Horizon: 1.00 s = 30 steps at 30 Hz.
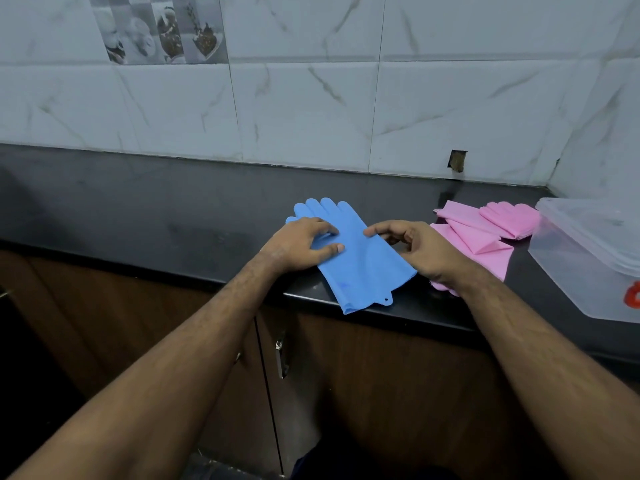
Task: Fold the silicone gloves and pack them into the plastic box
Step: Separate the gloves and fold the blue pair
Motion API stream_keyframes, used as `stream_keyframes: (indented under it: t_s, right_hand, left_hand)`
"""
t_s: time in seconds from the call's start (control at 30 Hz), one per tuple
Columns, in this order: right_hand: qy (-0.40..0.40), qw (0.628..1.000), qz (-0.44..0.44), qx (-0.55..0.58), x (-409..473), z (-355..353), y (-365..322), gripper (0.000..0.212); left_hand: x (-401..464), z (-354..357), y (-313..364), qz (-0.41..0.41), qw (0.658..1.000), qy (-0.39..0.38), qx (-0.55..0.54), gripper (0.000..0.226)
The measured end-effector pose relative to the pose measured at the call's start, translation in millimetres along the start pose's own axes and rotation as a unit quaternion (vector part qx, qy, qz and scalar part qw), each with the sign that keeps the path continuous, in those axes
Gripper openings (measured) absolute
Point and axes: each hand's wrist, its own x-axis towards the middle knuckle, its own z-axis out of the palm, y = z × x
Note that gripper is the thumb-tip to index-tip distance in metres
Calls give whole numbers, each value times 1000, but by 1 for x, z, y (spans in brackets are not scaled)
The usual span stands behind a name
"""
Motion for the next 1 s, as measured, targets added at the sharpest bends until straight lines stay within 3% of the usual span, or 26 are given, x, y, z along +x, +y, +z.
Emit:
stream_keyframes:
  t_s: [0.07,0.17,0.37,0.47,0.67,0.83,0.93,1.0]
  right_hand:
    - [20,1000,-13,-16,-1,2,-2,35]
    - [54,989,-47,-131,1,4,-3,23]
    - [99,917,-159,-351,6,11,-7,19]
    - [88,882,-197,-420,8,14,-11,21]
    - [94,848,-227,-469,6,17,-16,29]
    - [60,837,-267,-474,6,20,-19,12]
    - [54,839,-251,-480,9,23,-18,7]
    - [75,846,-221,-479,11,23,-18,14]
  left_hand:
    - [0,0,0,-2,1000,-4,-4,49]
    - [1,0,-1,1,1000,-7,-5,50]
    - [0,-2,1,-5,1000,-11,-8,61]
    - [0,-1,-1,0,1000,-6,-12,48]
    - [0,-3,0,-2,1000,-11,-11,53]
    - [0,-2,-1,-4,1000,-9,-8,52]
    - [0,-3,-2,-7,1000,-16,-10,53]
    - [0,-4,-2,-7,1000,-22,-17,56]
